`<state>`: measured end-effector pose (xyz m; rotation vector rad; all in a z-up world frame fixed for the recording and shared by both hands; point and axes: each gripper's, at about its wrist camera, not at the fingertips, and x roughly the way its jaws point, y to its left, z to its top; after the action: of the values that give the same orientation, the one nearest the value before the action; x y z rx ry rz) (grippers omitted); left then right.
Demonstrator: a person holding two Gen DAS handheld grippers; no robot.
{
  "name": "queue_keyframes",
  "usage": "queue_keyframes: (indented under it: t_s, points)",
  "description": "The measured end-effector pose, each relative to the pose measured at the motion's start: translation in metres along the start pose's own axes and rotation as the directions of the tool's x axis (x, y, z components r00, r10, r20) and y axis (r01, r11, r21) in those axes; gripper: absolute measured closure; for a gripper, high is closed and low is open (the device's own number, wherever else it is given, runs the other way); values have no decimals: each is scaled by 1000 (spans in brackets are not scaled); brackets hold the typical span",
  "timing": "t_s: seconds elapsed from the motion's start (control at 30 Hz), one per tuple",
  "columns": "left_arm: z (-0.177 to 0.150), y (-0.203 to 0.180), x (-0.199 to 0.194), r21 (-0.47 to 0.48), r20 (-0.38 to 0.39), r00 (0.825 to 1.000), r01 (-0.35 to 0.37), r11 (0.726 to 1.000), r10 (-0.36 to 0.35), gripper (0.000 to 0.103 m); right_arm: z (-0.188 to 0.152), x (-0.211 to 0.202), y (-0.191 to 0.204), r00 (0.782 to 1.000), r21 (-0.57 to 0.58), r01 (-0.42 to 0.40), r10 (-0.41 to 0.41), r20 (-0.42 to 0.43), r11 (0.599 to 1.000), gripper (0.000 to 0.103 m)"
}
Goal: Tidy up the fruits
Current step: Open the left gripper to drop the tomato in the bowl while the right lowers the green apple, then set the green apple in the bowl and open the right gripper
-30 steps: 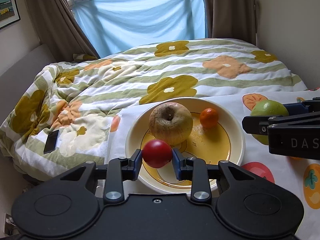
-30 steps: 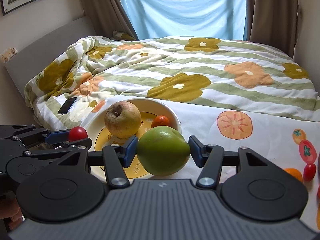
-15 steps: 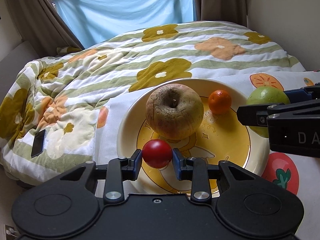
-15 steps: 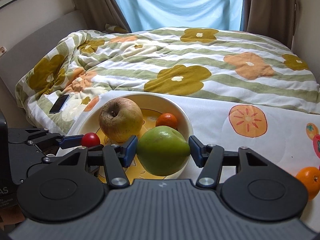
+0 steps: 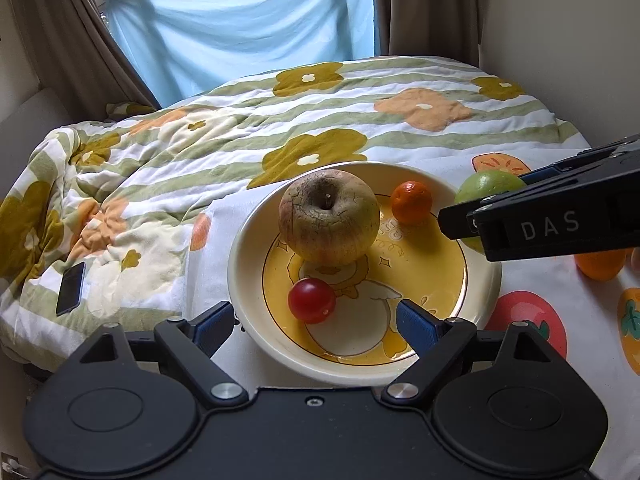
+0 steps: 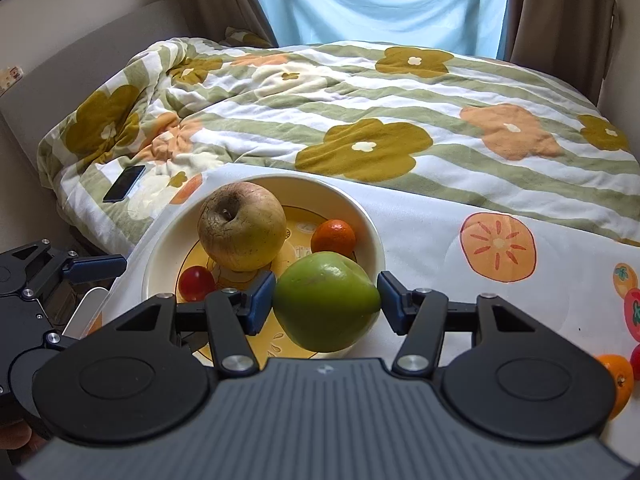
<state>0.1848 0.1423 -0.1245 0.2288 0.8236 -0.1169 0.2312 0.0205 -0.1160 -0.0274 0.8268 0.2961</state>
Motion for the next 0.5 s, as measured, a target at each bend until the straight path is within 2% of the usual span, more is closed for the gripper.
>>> queue_keyframes:
  t_s: [0.1,0.2,0.5]
  points:
    - [-3,-4,-5,-25,-5,1000,6,1000,-6,11,-1,7,4,1000,-34,-10,9,-13,999,32]
    - [-5,-7,-9,-25,1,1000,7,1000,-7,6,-2,16,7,999,-59,-22,21,-25,998,32]
    - [-8,-9,-8,-44,-4,1000,5,999,-6,6,-9,33,15,998,-122,-40,34,-50,992,32]
